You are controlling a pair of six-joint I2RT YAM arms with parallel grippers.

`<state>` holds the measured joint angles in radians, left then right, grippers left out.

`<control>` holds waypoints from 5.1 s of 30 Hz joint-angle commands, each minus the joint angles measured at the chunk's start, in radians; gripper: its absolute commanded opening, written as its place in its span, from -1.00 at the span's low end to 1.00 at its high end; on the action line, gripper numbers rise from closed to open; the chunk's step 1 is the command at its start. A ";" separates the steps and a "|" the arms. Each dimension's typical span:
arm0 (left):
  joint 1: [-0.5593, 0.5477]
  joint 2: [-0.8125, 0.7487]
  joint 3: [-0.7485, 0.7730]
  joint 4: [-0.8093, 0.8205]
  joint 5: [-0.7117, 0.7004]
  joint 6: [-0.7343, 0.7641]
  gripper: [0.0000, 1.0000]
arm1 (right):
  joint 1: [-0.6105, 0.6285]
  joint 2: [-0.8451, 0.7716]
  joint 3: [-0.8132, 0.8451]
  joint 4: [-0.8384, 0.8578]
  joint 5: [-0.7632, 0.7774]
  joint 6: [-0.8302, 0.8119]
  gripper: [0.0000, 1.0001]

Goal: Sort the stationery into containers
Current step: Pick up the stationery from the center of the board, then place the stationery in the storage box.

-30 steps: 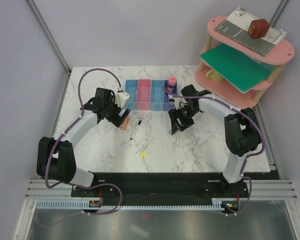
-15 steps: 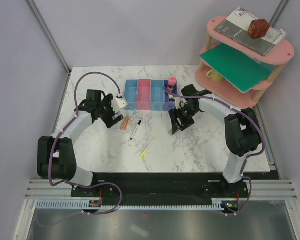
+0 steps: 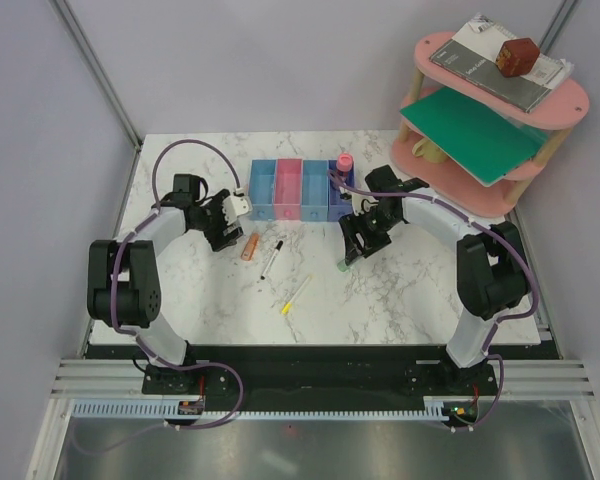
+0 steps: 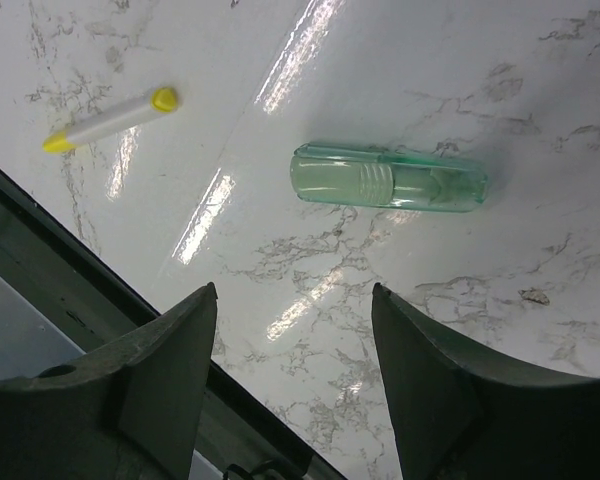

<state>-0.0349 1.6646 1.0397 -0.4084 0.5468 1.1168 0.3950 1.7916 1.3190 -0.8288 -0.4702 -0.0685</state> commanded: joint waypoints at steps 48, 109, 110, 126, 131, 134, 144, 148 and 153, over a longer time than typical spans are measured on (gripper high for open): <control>-0.339 -0.678 0.025 -0.083 0.133 -0.129 -0.53 | 0.053 0.241 0.764 -0.118 -0.840 -0.063 0.67; -0.431 -0.585 -0.007 0.118 -0.035 -0.193 -0.87 | 0.128 0.218 0.755 -0.020 -0.680 -0.001 0.55; -0.431 -0.586 -0.007 0.120 -0.038 -0.192 -0.87 | 0.128 0.218 0.750 -0.021 -0.682 -0.001 0.56; -0.431 -0.574 -0.004 0.132 -0.033 -0.192 -0.92 | 0.153 0.236 0.750 -0.013 -0.674 0.012 0.59; -0.431 -0.575 -0.009 0.135 -0.034 -0.193 -0.94 | 0.156 0.241 0.755 -0.010 -0.668 0.013 0.55; -0.431 -0.575 -0.009 0.135 -0.036 -0.192 -0.94 | 0.156 0.241 0.752 -0.006 -0.660 0.015 0.37; -0.431 -0.624 -0.032 0.031 -0.074 -0.225 0.59 | 0.136 0.219 0.764 -0.003 -0.550 0.016 0.10; -0.431 -0.727 -0.085 -0.033 -0.044 -0.261 0.60 | 0.087 0.244 0.807 0.000 -0.388 0.029 0.11; -0.431 -0.802 -0.115 -0.078 -0.064 -0.298 0.59 | 0.065 0.270 0.852 0.014 -0.138 -0.023 0.13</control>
<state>-0.4625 0.9138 0.9443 -0.4408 0.4904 0.8898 0.4789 2.0613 2.0987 -0.8635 -0.8326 -0.0505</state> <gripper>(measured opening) 0.795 0.660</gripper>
